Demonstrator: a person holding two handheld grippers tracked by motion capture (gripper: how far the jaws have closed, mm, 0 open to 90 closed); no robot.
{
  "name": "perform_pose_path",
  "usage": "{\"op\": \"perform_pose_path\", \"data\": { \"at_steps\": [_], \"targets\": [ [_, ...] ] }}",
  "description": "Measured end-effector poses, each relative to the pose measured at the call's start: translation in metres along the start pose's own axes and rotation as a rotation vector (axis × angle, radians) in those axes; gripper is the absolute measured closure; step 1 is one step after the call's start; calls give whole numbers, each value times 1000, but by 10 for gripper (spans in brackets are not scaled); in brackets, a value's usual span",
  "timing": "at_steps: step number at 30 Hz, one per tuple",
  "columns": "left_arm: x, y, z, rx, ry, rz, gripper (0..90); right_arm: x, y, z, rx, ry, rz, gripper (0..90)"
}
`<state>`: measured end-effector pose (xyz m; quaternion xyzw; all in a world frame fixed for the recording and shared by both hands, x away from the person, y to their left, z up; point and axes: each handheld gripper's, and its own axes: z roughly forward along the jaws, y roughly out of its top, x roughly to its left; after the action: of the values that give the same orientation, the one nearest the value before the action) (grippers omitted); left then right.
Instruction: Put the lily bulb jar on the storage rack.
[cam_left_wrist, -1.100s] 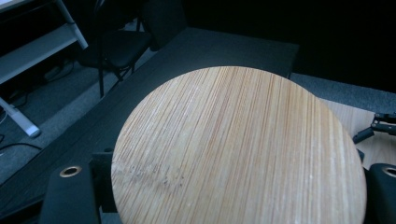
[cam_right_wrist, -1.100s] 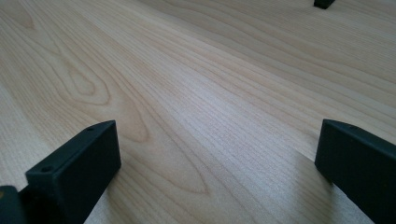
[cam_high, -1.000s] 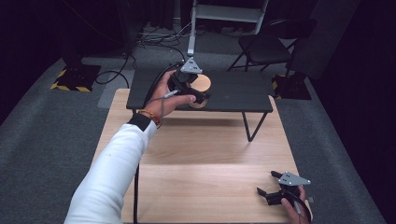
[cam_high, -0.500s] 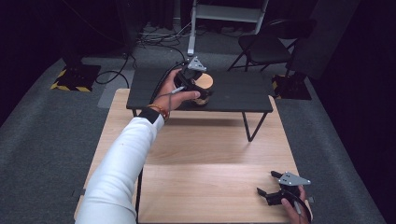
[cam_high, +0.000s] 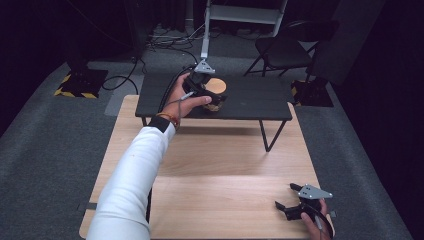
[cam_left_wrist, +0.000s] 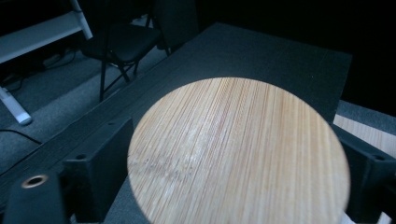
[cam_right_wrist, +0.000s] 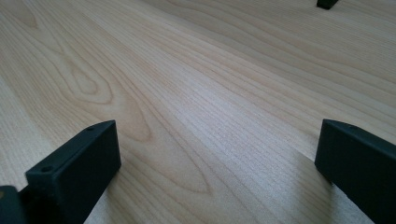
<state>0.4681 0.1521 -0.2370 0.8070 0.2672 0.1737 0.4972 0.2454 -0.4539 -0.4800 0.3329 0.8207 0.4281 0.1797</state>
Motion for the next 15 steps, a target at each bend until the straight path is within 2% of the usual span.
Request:
{"op": "perform_pose_path", "data": {
  "at_steps": [5,8,10,15],
  "targets": [
    [-10,-3,-21,-46,50,-16,12,0,0,0,0,0,0,0],
    [-16,-11,-39,-99,72,-17,12,0,0,0,0,0,0,0],
    [-20,-15,-50,-110,72,-17,7,0,0,0,0,0,0,0],
    [-40,-27,-67,-100,118,13,4,0,0,0,0,0,0,0]
  ]
}}
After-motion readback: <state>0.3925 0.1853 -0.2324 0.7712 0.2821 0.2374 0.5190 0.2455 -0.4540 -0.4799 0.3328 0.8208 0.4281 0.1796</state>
